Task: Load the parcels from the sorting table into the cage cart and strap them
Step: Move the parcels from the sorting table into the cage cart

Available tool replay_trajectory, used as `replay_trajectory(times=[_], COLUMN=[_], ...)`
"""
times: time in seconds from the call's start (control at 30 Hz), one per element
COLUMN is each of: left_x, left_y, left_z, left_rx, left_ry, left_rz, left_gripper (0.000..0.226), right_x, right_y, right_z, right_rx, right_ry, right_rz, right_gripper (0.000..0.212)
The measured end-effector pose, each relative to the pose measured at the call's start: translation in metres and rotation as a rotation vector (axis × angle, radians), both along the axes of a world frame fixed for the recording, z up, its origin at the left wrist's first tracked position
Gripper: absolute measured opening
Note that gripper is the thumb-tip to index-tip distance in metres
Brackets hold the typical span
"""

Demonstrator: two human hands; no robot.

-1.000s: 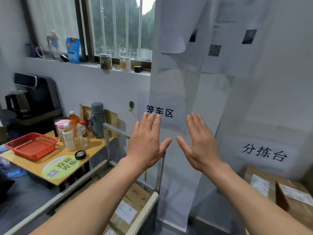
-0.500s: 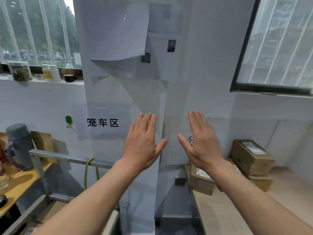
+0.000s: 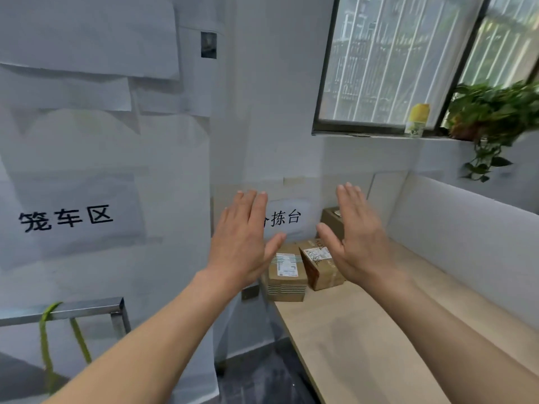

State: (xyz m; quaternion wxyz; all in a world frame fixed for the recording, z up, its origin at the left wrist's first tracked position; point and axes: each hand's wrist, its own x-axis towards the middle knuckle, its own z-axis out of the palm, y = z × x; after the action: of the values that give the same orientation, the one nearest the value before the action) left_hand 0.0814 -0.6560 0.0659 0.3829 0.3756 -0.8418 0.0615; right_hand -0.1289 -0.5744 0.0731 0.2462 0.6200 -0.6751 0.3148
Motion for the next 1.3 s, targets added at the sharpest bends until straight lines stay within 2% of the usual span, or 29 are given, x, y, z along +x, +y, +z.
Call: replay_trajectory(times=[0.3,0.73,1.3], left_x=[-0.075,-0.216,-0.343], left_y=[-0.033,-0.082,-0.177], left_z=[-0.006,-0.023,-0.074], left_rx=[0.055,0.158,0.239], left_ry=[-0.063,-0.130,-0.231], left_rz=[-0.108,-0.168,-0.274], left_gripper=[0.072,0.076,0.075], right_x=[-0.077,-0.205,-0.304], right_y=[-0.001,-0.044,-0.120], right_z=[-0.009,-0.036,-0.080], right_rx=[0.016,0.069,0.166], right_ry=[0.015,-0.030,-0.124], right_rz=[-0.151,-0.226,-0.319], right_gripper=[0.079,0.079,0.080])
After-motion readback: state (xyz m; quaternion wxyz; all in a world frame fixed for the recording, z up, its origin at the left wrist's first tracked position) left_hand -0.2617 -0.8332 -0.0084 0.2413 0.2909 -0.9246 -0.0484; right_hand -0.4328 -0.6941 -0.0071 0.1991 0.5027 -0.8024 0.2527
